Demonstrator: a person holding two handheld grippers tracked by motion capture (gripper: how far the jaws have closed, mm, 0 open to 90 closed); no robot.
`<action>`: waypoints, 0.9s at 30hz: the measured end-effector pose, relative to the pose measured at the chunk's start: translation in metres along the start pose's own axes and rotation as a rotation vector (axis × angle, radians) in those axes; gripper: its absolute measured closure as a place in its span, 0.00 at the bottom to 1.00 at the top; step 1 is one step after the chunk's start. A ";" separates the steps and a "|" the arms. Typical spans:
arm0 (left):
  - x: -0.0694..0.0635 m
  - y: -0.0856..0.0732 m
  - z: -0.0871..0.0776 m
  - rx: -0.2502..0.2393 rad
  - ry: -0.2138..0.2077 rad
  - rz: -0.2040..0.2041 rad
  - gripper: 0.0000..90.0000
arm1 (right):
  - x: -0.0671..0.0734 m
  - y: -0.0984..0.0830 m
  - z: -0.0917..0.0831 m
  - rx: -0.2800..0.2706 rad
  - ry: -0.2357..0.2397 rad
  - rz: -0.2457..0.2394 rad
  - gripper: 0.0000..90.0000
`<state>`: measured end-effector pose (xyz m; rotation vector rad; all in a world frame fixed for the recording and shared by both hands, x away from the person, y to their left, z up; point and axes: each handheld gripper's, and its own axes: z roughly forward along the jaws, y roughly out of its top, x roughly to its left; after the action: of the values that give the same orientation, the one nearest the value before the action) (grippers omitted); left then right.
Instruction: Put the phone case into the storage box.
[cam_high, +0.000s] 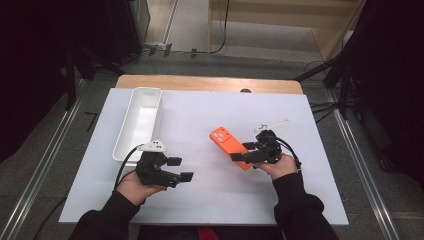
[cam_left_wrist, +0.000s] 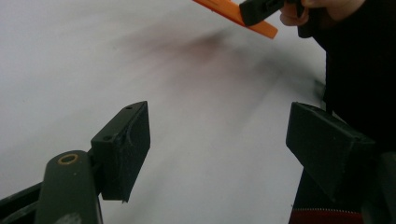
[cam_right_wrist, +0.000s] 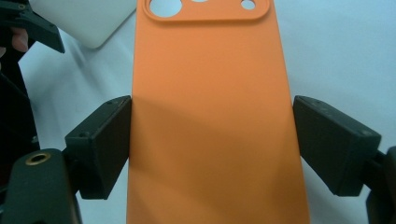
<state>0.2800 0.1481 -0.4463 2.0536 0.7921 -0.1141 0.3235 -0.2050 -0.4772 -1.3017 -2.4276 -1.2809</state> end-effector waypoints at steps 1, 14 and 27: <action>0.000 0.002 0.000 -0.001 0.006 -0.002 0.25 | 0.001 0.000 0.001 -0.003 -0.006 0.003 0.16; 0.008 0.025 0.002 -0.049 0.044 -0.019 0.25 | 0.006 -0.003 0.001 -0.021 -0.046 0.044 0.16; 0.014 0.047 0.012 -0.017 0.073 -0.052 0.25 | 0.008 -0.005 0.002 -0.084 -0.084 0.111 0.16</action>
<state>0.3205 0.1279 -0.4245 2.0316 0.8887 -0.0620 0.3158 -0.1997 -0.4781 -1.5187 -2.3400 -1.3384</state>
